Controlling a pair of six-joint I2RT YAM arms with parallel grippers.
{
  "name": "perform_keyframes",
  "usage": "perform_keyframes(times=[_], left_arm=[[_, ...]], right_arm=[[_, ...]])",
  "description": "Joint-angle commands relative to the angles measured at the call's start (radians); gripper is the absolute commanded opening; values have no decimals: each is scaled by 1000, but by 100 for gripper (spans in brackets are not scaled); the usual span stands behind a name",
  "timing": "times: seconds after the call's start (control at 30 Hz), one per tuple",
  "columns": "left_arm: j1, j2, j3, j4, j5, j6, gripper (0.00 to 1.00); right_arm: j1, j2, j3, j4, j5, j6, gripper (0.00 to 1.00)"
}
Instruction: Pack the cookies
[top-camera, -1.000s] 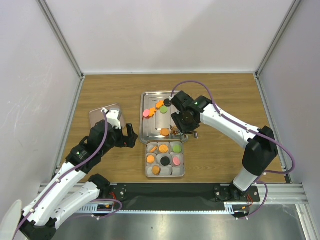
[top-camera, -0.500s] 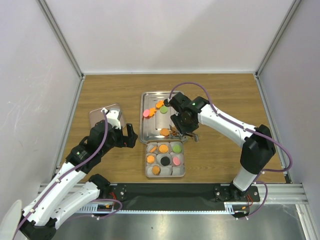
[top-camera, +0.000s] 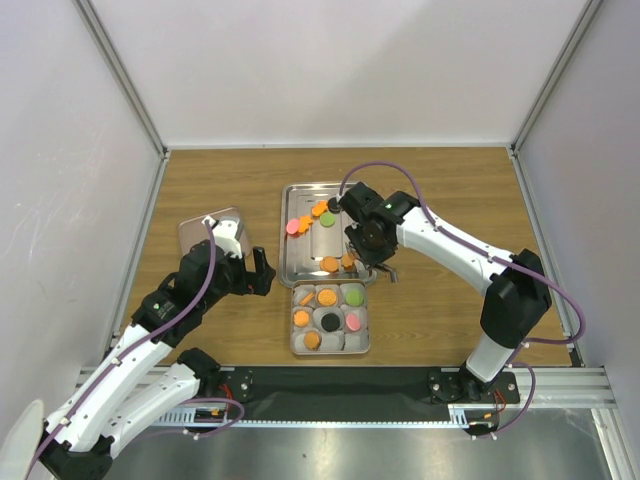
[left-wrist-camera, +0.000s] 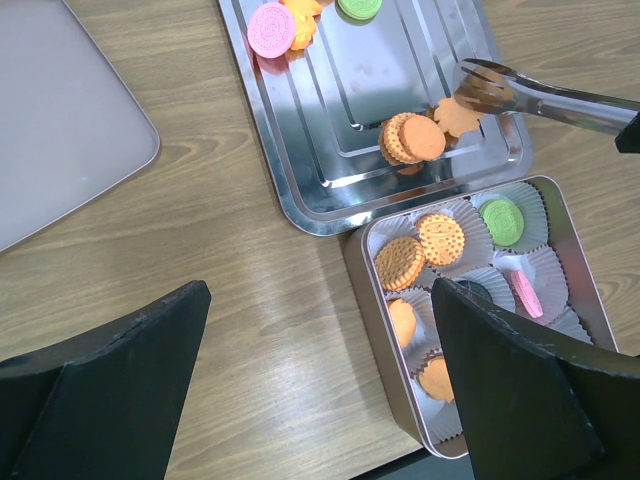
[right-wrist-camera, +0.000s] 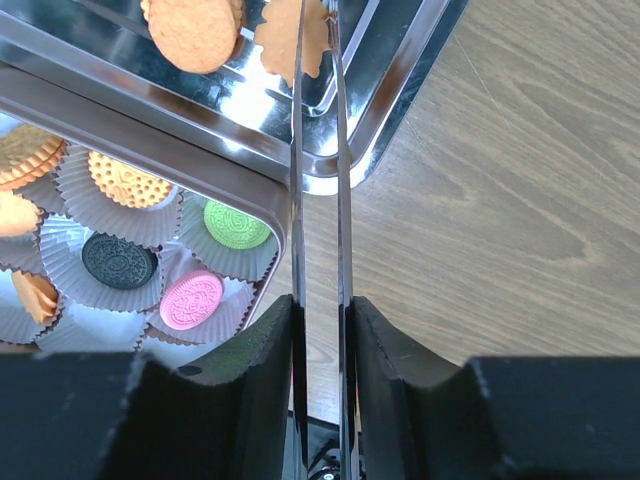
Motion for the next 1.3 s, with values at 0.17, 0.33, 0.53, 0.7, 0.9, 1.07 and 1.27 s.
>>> perform_keyframes(times=[0.17,0.33,0.53,0.7,0.9,1.07,1.27], left_arm=[[4,-2,13,33,15,16,100],[4,-2,13,33,14,13,100],[4,-3,13,33,11,13,100],[6,-6,12,31,11,13,100],[4,-6,12,31,12,13,100],[6,-6,12,33,14,13,100],[6,-5,12,31,14,13,100]], right_arm=[[-24,-30,61,7,28,0,28],[-33,-38,75,25,34,9,26],[-40,-45,84,56,42,18,25],[-46,-38,87,65,31,18,25],[-47,-21,89,65,36,15,43],[-44,-13,91,57,53,14,50],[-36,13,100,57,60,8,57]])
